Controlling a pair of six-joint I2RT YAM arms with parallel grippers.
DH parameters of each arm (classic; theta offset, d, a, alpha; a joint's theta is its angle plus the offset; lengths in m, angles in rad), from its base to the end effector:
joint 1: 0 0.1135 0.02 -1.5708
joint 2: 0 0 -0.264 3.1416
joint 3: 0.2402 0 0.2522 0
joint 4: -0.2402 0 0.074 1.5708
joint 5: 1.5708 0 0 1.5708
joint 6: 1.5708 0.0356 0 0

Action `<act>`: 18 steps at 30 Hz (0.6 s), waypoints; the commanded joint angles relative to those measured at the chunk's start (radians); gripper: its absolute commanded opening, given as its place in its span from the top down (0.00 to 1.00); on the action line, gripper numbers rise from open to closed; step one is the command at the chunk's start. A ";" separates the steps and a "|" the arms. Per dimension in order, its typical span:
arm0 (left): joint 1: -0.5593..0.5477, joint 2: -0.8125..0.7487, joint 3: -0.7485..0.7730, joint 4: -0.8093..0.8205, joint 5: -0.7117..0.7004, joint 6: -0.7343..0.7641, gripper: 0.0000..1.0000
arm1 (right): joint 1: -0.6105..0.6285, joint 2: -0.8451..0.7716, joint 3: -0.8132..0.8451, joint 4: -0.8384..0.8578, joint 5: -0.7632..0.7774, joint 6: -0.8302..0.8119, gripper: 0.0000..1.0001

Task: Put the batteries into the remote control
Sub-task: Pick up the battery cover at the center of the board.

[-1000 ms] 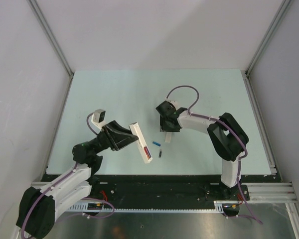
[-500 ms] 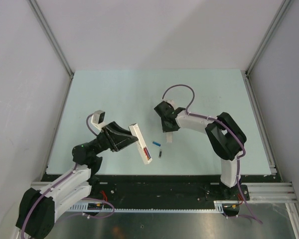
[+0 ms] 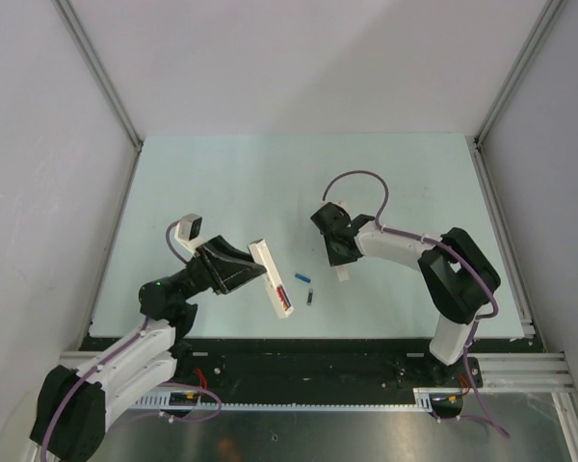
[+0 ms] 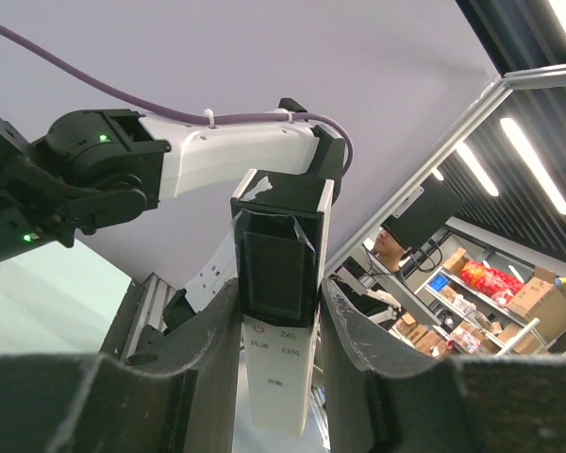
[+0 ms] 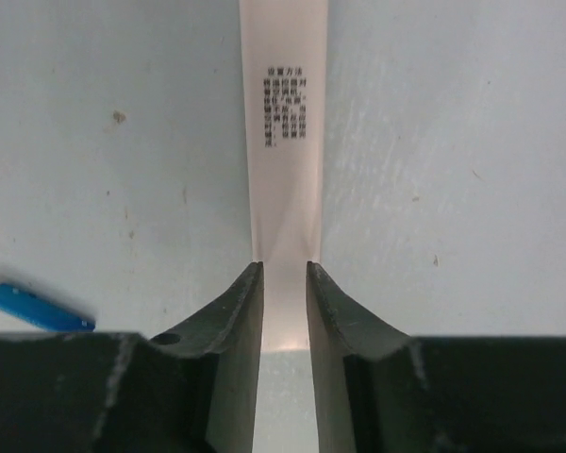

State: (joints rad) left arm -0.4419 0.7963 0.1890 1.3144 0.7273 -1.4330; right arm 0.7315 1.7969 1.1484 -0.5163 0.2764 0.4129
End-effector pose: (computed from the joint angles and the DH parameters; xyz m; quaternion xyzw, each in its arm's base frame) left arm 0.1230 -0.0844 0.2770 0.0982 0.4977 -0.7723 0.3824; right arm 0.2695 0.2288 0.1712 -0.1265 0.9623 -0.0053 0.2409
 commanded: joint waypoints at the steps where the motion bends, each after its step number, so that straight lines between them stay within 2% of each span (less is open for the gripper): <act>1: 0.009 -0.006 0.000 0.367 -0.019 -0.010 1.00 | 0.014 -0.073 -0.016 -0.028 -0.005 -0.005 0.66; 2: 0.009 -0.008 0.000 0.367 -0.019 -0.009 1.00 | 0.011 -0.076 -0.024 -0.027 -0.005 -0.003 0.59; 5: 0.011 -0.008 0.000 0.367 -0.020 -0.010 1.00 | -0.004 -0.070 -0.032 -0.018 -0.016 -0.002 0.51; 11: 0.011 -0.019 -0.008 0.367 -0.023 -0.012 1.00 | -0.032 -0.047 -0.064 0.018 -0.094 -0.002 0.43; 13: 0.011 -0.020 -0.011 0.367 -0.023 -0.012 1.00 | -0.038 -0.047 -0.078 0.030 -0.115 -0.002 0.43; 18: 0.009 -0.022 -0.017 0.367 -0.026 -0.012 1.00 | -0.043 -0.047 -0.110 0.051 -0.169 -0.005 0.56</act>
State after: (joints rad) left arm -0.4416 0.7887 0.1757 1.3144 0.7250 -1.4330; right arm 0.6914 1.7569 1.0679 -0.4999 0.1684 0.4099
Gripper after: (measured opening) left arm 0.381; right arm 0.492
